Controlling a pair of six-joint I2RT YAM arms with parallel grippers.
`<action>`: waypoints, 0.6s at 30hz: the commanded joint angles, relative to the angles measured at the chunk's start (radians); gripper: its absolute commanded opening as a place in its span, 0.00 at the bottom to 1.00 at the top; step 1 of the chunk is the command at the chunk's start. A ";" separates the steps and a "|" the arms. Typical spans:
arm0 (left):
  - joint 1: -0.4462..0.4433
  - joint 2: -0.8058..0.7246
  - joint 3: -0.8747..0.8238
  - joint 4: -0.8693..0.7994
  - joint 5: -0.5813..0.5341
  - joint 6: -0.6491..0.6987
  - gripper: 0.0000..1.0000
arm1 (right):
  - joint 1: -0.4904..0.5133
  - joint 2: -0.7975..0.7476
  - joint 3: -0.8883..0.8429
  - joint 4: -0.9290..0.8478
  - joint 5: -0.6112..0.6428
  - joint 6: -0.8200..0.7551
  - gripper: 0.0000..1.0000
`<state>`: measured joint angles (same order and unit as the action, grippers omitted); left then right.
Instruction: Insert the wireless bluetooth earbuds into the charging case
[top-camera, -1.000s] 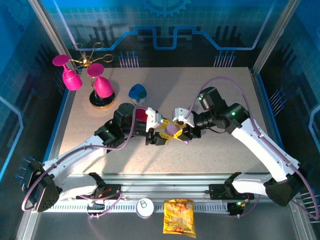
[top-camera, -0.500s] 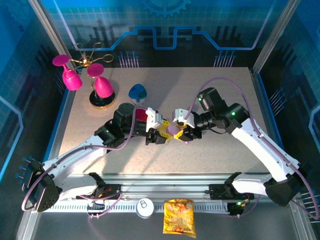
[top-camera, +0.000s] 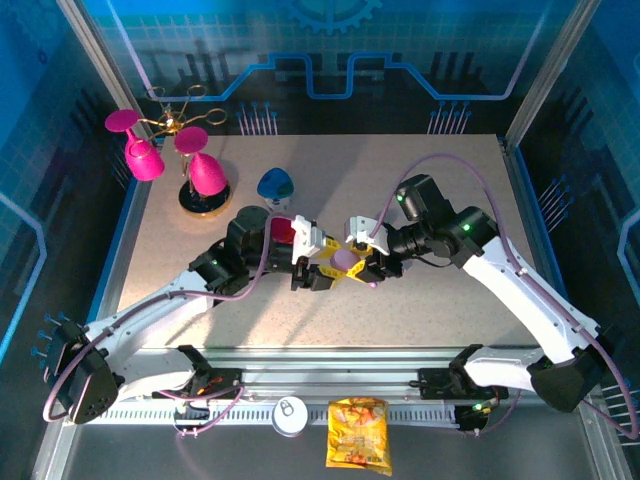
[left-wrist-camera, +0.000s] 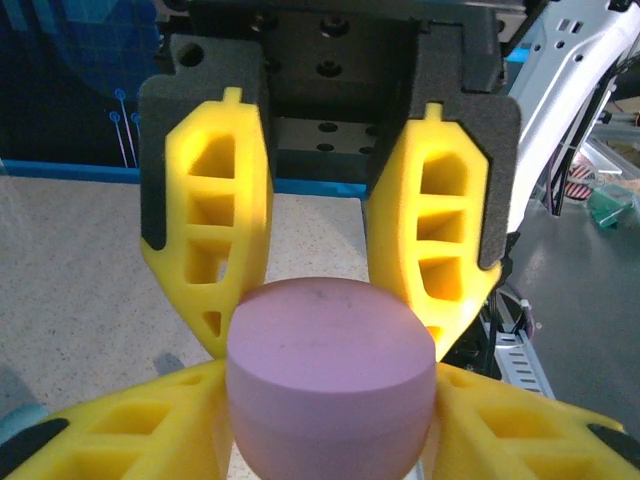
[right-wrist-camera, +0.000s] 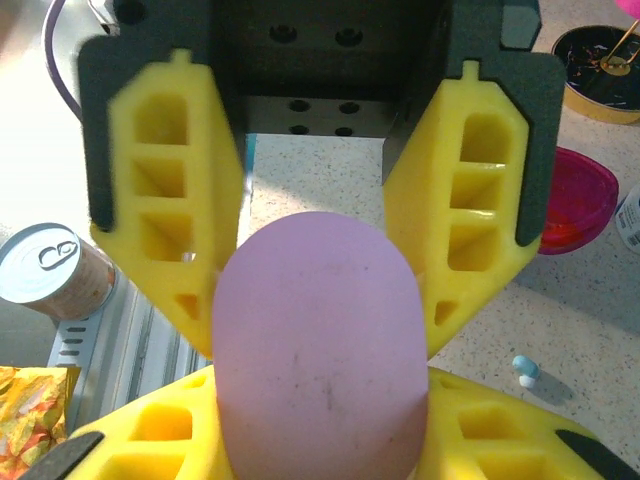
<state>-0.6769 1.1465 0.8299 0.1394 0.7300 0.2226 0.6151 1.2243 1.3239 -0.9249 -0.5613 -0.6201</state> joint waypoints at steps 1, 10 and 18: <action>-0.007 -0.003 0.035 0.006 0.031 0.015 0.42 | 0.011 -0.011 0.003 0.017 -0.037 0.010 0.20; -0.007 -0.011 0.020 0.023 0.030 0.014 0.26 | 0.006 -0.054 -0.024 0.075 -0.035 0.022 0.49; -0.006 -0.035 0.008 0.034 0.017 0.007 0.24 | -0.046 -0.103 -0.072 0.162 -0.036 0.073 0.82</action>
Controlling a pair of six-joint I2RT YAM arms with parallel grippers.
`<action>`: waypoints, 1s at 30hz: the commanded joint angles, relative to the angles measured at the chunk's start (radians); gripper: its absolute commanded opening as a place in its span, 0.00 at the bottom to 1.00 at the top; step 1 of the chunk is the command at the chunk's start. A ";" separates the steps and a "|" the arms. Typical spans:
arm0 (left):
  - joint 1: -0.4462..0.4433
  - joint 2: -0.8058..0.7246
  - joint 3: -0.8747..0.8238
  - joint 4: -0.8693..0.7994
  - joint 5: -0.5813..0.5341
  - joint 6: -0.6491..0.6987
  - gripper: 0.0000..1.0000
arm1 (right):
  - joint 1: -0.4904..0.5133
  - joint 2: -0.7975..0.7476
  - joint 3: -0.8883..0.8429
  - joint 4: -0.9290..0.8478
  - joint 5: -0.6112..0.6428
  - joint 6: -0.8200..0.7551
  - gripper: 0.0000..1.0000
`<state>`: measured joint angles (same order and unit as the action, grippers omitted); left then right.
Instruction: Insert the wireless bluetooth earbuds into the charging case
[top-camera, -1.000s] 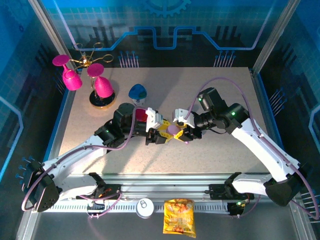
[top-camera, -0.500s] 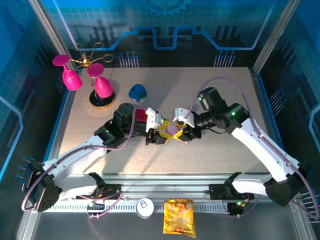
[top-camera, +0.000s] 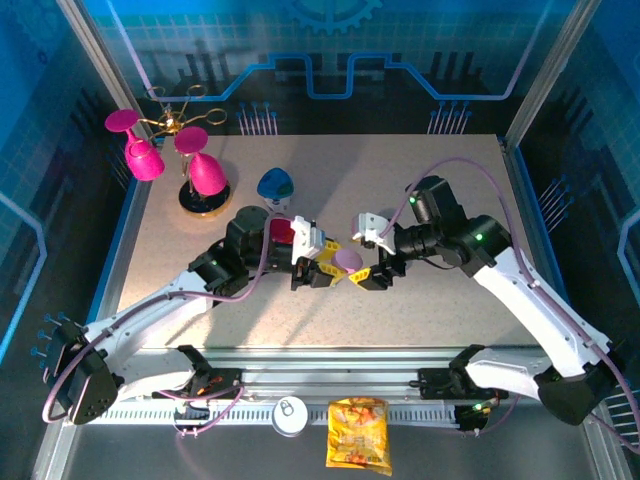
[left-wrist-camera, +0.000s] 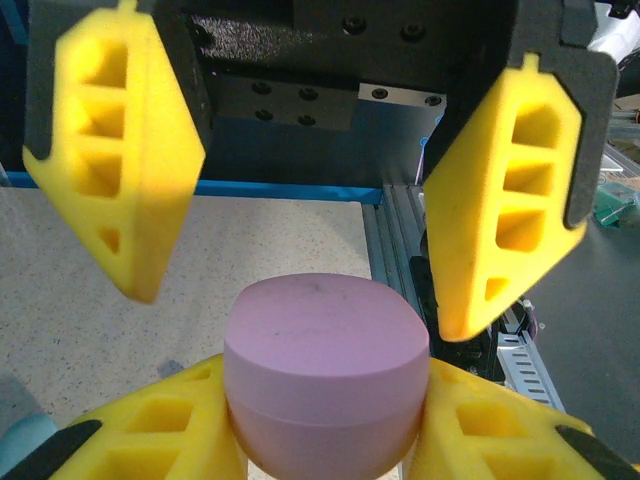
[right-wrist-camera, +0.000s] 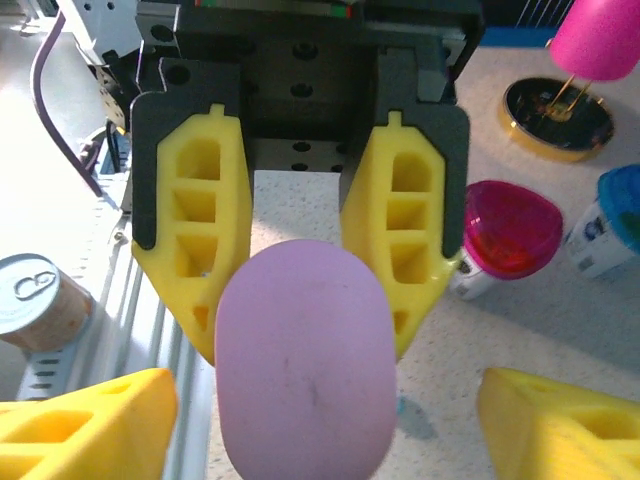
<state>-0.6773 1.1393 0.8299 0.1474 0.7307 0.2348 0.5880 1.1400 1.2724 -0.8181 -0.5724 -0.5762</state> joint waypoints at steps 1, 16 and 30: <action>-0.005 -0.029 0.008 0.025 0.016 -0.005 0.24 | -0.024 -0.021 -0.026 0.065 -0.022 0.034 0.83; -0.005 -0.038 -0.017 0.048 0.008 0.006 0.23 | -0.089 -0.057 -0.070 0.206 0.059 0.118 0.86; -0.004 -0.039 -0.050 0.121 -0.020 -0.015 0.23 | -0.135 -0.098 -0.089 0.280 0.072 0.184 0.91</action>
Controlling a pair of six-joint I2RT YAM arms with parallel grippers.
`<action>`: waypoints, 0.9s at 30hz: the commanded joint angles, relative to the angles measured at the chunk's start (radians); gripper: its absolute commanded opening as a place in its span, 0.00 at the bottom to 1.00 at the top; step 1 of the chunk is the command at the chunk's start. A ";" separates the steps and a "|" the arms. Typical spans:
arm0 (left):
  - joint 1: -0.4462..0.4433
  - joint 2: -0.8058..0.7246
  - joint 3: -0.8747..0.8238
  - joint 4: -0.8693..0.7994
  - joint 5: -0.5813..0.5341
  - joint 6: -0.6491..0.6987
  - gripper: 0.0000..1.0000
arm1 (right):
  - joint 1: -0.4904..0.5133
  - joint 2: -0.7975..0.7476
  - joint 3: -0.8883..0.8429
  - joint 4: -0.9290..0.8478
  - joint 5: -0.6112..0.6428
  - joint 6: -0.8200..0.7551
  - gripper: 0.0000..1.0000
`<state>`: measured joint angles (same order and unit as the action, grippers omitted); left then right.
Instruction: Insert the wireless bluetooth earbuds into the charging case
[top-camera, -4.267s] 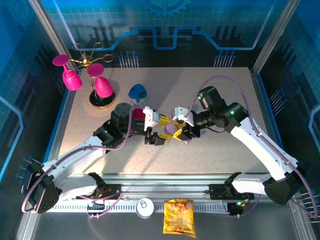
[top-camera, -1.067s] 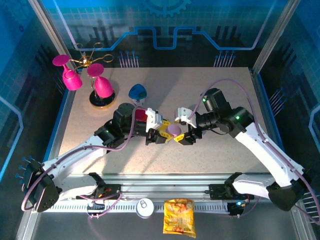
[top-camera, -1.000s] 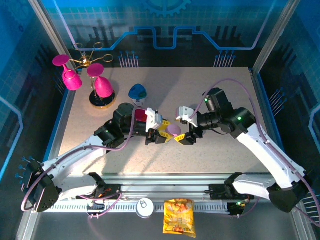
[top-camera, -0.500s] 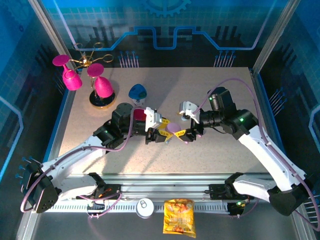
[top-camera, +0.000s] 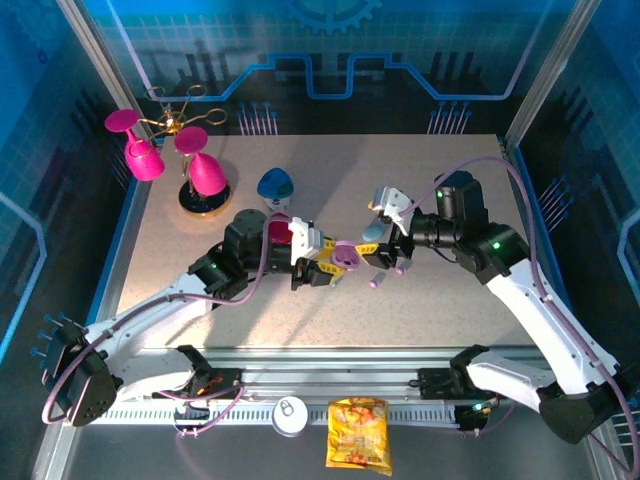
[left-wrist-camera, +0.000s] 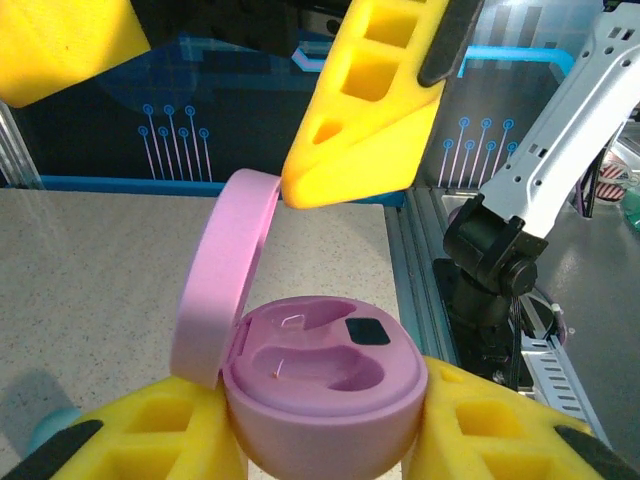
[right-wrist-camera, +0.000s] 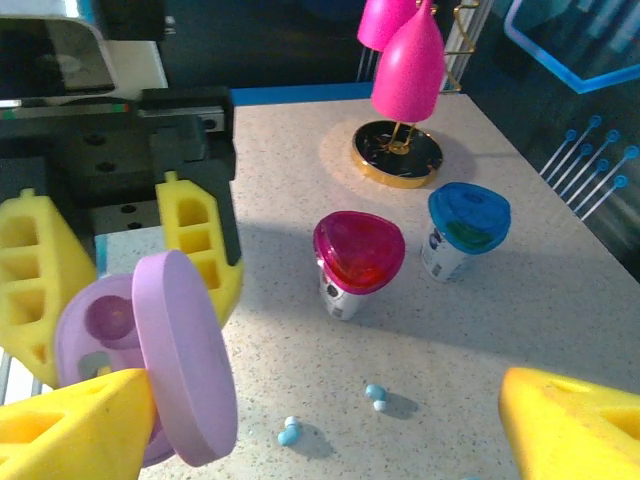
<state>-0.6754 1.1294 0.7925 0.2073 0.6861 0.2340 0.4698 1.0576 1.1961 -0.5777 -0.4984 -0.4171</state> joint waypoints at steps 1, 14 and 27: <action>-0.005 -0.025 -0.014 0.070 0.022 -0.022 0.23 | -0.018 -0.018 -0.014 0.045 -0.009 0.030 0.91; 0.007 0.041 0.007 0.154 0.039 -0.064 0.24 | -0.065 -0.012 -0.021 0.134 0.072 0.156 0.91; 0.042 0.146 -0.012 0.393 0.033 -0.180 0.22 | -0.179 -0.068 -0.064 0.197 -0.213 0.371 1.00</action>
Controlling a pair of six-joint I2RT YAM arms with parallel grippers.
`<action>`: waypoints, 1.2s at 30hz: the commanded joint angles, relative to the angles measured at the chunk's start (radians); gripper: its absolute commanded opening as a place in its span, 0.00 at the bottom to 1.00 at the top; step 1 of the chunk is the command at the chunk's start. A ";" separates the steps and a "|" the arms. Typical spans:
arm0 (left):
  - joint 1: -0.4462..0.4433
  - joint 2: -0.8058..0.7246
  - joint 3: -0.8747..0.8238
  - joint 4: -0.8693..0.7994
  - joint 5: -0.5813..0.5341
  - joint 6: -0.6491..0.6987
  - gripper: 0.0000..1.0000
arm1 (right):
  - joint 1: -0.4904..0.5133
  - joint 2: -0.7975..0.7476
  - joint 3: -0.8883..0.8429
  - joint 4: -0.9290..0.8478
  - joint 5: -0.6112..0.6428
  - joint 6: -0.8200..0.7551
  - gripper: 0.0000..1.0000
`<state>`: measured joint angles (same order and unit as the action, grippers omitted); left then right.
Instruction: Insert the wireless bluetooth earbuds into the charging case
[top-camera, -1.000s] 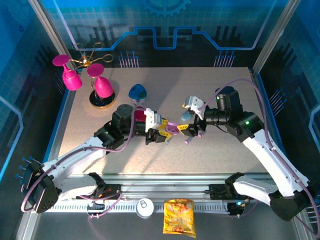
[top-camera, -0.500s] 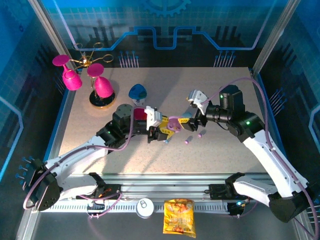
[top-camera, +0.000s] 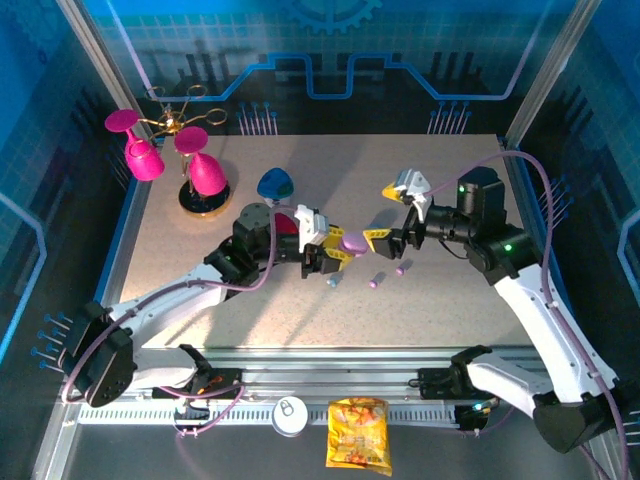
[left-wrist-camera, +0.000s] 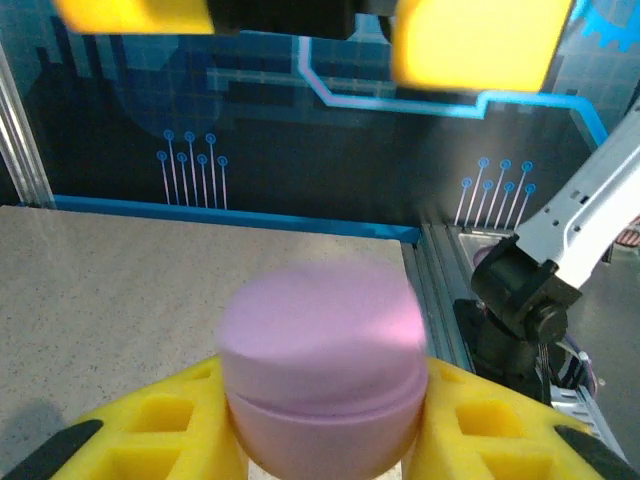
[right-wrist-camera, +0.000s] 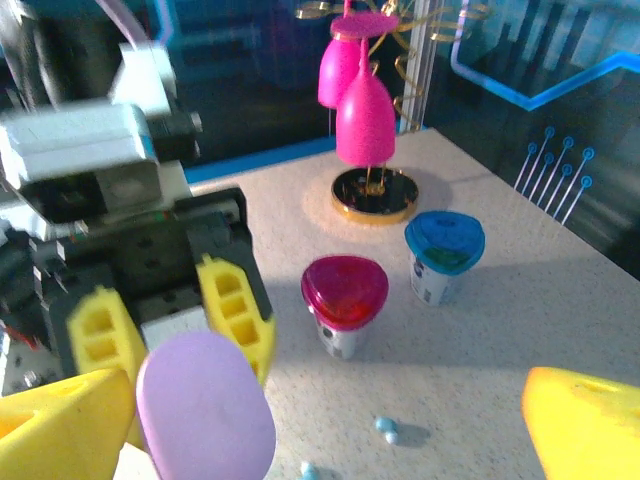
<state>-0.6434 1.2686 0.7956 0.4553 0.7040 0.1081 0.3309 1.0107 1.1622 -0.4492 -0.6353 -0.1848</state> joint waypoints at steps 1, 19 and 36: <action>0.010 0.009 -0.026 0.167 0.016 -0.062 0.23 | -0.046 -0.028 -0.046 0.091 -0.081 0.163 1.00; 0.011 -0.085 -0.039 0.054 0.123 -0.108 0.23 | 0.135 -0.063 -0.196 0.180 0.051 -0.029 0.79; 0.013 -0.094 -0.071 0.024 0.125 -0.082 0.23 | 0.100 -0.069 -0.187 0.212 0.046 0.015 0.65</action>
<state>-0.6235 1.1862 0.7467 0.5095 0.7532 0.0002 0.4568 0.9539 0.9520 -0.3054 -0.6369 -0.1951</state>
